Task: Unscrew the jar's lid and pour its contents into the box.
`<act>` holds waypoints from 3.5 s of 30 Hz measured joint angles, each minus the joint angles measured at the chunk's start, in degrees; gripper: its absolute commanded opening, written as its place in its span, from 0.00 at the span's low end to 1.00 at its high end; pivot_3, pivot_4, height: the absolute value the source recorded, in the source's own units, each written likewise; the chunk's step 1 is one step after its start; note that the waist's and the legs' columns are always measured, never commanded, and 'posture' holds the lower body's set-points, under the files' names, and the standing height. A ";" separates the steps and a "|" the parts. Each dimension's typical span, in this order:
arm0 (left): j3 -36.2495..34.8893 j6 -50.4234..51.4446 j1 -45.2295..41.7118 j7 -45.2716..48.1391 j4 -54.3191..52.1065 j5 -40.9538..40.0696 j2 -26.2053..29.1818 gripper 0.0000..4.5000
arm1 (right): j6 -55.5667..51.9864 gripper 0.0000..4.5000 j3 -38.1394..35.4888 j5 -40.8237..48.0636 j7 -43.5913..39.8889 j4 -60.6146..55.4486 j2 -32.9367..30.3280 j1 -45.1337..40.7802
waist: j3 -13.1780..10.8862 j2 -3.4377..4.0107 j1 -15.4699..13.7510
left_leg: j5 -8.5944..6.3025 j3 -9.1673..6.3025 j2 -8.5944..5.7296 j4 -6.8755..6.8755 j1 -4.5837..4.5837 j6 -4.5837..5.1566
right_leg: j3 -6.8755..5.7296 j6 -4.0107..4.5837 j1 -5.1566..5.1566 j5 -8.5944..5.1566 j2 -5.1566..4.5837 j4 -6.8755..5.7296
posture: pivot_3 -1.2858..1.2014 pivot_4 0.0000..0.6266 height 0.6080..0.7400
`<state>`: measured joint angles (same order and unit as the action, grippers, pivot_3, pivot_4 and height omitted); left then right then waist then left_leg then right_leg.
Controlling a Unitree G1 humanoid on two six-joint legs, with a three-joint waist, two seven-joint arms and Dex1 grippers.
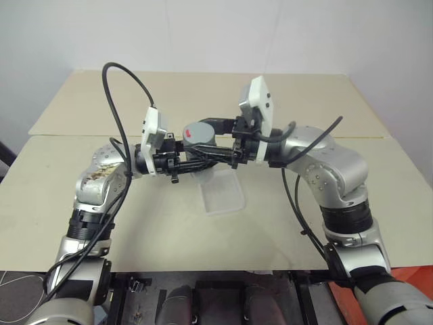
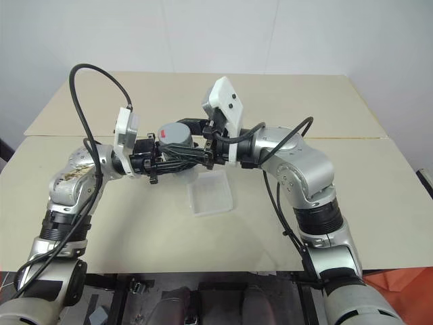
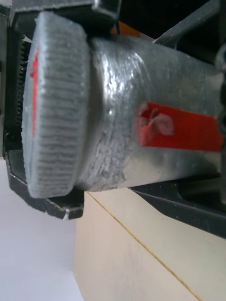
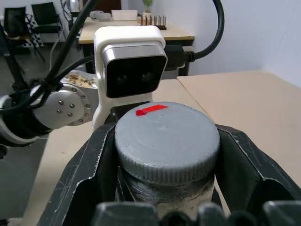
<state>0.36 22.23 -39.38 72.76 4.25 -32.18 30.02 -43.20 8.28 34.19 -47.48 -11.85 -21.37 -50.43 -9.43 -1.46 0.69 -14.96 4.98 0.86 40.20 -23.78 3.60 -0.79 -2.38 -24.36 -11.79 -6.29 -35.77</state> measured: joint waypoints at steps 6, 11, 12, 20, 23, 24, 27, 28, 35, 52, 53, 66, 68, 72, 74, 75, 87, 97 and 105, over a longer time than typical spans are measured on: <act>1.80 -0.02 -2.39 12.18 0.33 -2.88 1.60 0.43 | 2.04 0.61 -0.06 3.54 -15.46 3.82 -2.57 -2.74 | 0.00 0.00 0.04 | -0.04 0.00 -0.01 0.00 0.00 0.06 | 0.00 0.00 0.00 0.00 0.02 0.00 | 0.52 0.24 1.00; 5.07 2.05 -3.64 16.27 -2.30 -6.25 4.24 0.43 | 8.80 0.61 1.72 3.45 -31.78 13.60 -1.74 -6.99 | 0.00 0.01 0.28 | -0.05 0.01 -0.01 0.00 0.02 0.08 | 0.04 -0.01 -0.01 -0.01 0.07 0.01 | 0.52 0.24 1.00; 5.39 2.05 -3.47 16.26 -2.44 -6.48 4.95 0.43 | 10.61 0.61 2.13 2.94 -33.86 16.09 -0.85 -7.59 | 0.00 0.01 0.37 | -0.04 0.01 0.00 0.00 0.03 0.07 | 0.05 0.00 -0.02 -0.01 0.08 -0.02 | 0.52 0.24 1.00; 2.03 1.50 -2.55 17.01 -2.14 -7.47 6.40 0.43 | 16.71 0.99 1.81 -0.40 -35.17 21.00 0.47 -7.04 | -0.03 0.03 -0.26 | 0.04 -0.03 0.04 0.05 -0.04 -0.06 | -0.02 0.00 -0.03 -0.01 0.04 0.00 | 0.52 0.24 1.00; 0.54 0.84 -1.34 14.47 -1.78 -6.64 6.25 0.43 | 14.55 0.99 -1.74 0.23 -28.43 12.08 -2.76 -0.45 | -0.03 0.03 -0.63 | 0.17 -0.04 0.03 0.04 -0.05 -0.29 | -0.02 0.00 -0.03 -0.01 0.01 0.01 | 0.52 0.24 1.00; 0.13 0.48 -0.66 13.76 -1.27 -6.12 6.31 0.43 | 13.14 0.99 -3.35 0.67 -25.80 8.82 -4.13 1.84 | -0.03 0.03 -0.66 | 0.19 -0.02 0.04 0.04 -0.05 -0.33 | -0.01 0.00 -0.05 -0.01 0.01 0.00 | 0.52 0.24 1.00; -0.59 -0.11 0.30 11.85 0.41 -4.86 6.26 0.43 | 7.51 0.99 -7.28 2.67 -16.71 -0.37 -5.68 5.59 | -0.03 0.02 -0.49 | 0.20 -0.01 0.05 0.03 -0.05 -0.34 | 0.01 0.00 -0.10 -0.01 0.01 -0.07 | 0.52 0.24 1.00; -0.59 -0.50 0.29 11.44 0.91 -4.44 6.09 0.43 | 5.90 0.99 -7.70 3.34 -14.35 -2.89 -5.68 5.74 | -0.03 0.02 -0.25 | 0.19 -0.01 0.06 0.02 -0.03 -0.32 | 0.03 0.01 -0.10 -0.01 0.02 -0.10 | 0.52 0.24 1.00; -0.30 -1.61 0.34 10.05 2.70 -2.37 3.65 0.43 | -2.60 0.99 -3.49 2.92 1.98 -10.29 -0.42 2.68 | -0.03 0.02 0.22 | 0.03 -0.01 0.04 0.00 0.00 -0.06 | 0.03 0.02 -0.10 -0.02 0.05 -0.12 | 0.52 0.24 1.00; -0.61 -1.89 1.31 9.06 1.53 -1.95 3.69 0.43 | 0.87 0.99 2.18 -1.22 1.23 1.21 4.12 -1.23 | -0.03 0.02 -0.02 | 0.00 -0.04 0.03 0.02 -0.04 0.00 | -0.01 0.02 -0.06 -0.02 0.05 -0.04 | 0.52 0.24 1.00; -0.95 -1.85 1.48 8.88 1.45 -1.95 4.07 0.43 | 0.89 0.99 1.48 -0.52 -0.09 1.21 2.69 -1.08 | -0.03 0.02 -0.01 | -0.01 -0.03 0.03 0.02 -0.05 0.02 | -0.01 0.02 -0.06 -0.02 0.05 -0.03 | 0.52 0.24 1.00; -2.43 -1.09 3.31 9.93 -0.61 -3.18 5.46 0.43 | 1.97 0.99 -6.83 0.76 -5.13 2.97 -8.68 2.63 | -0.03 0.02 0.40 | -0.02 0.02 0.05 -0.03 -0.04 0.04 | 0.05 0.02 -0.13 -0.02 0.06 -0.04 | 0.52 0.24 1.00; -2.41 -1.10 2.87 9.74 -0.12 -3.16 5.05 0.43 | 1.48 0.99 -6.82 2.73 -5.75 -0.87 -8.39 2.63 | -0.03 0.02 0.29 | -0.03 0.01 0.07 -0.02 -0.04 0.04 | 0.05 0.02 -0.12 -0.02 0.06 -0.03 | 0.52 0.24 1.00; -2.27 -1.13 1.70 9.31 1.38 -2.91 3.93 0.43 | -0.98 0.99 -6.25 6.68 -3.65 -6.35 -4.09 1.58 | -0.03 0.02 0.17 | -0.02 -0.01 0.07 0.00 -0.04 0.04 | 0.03 0.02 -0.09 -0.02 0.06 -0.07 | 0.52 0.24 1.00; -2.05 -1.15 1.46 9.28 1.80 -2.63 3.57 0.43 | -1.38 0.99 -4.44 6.88 -1.28 -7.06 -1.56 0.09 | -0.03 0.02 0.22 | -0.02 -0.01 0.06 0.00 -0.04 0.04 | 0.03 0.02 -0.10 -0.02 0.06 -0.07 | 0.52 0.24 1.00; -1.87 -1.15 1.36 9.29 1.90 -2.57 3.32 0.43 | -1.42 0.99 -3.38 6.33 -0.26 -7.01 -0.47 -0.54 | -0.03 0.02 0.19 | -0.02 -0.01 0.06 0.00 -0.04 0.04 | 0.03 0.02 -0.10 -0.02 0.06 -0.07 | 0.52 0.24 1.00; -1.52 -0.93 1.06 8.99 1.94 -2.36 2.85 0.43 | 0.23 0.99 3.65 -2.31 3.83 0.50 4.70 -3.01 | -0.03 0.02 0.09 | 0.01 0.00 0.04 -0.01 -0.05 -0.01 | 0.01 0.02 -0.11 -0.02 0.05 -0.04 | 0.52 0.24 1.00; -1.71 -0.75 1.22 8.30 1.82 -2.43 3.90 0.43 | 0.15 0.99 -0.28 1.32 0.23 -2.43 -2.27 -0.46 | -0.03 0.02 0.08 | -0.02 -0.01 0.05 0.00 -0.05 0.03 | 0.01 0.02 -0.10 -0.02 0.05 -0.04 | 0.52 0.24 1.00; -1.69 -0.76 1.21 9.33 1.81 -2.63 4.10 0.43 | 0.15 0.99 -2.03 2.77 -1.45 -3.86 -5.68 2.14 | -0.03 0.02 0.06 | -0.03 0.00 0.05 0.00 -0.05 0.04 | 0.02 0.02 -0.09 -0.02 0.05 -0.03 | 0.52 0.24 1.00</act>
<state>-1.33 21.47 -38.17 82.09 6.06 -34.81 34.12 -43.04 6.24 36.96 -48.93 -15.70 -27.05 -48.29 -9.46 -1.44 0.75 -14.98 4.97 0.91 40.19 -23.83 3.64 -0.77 -2.37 -24.46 -11.81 -6.24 -35.80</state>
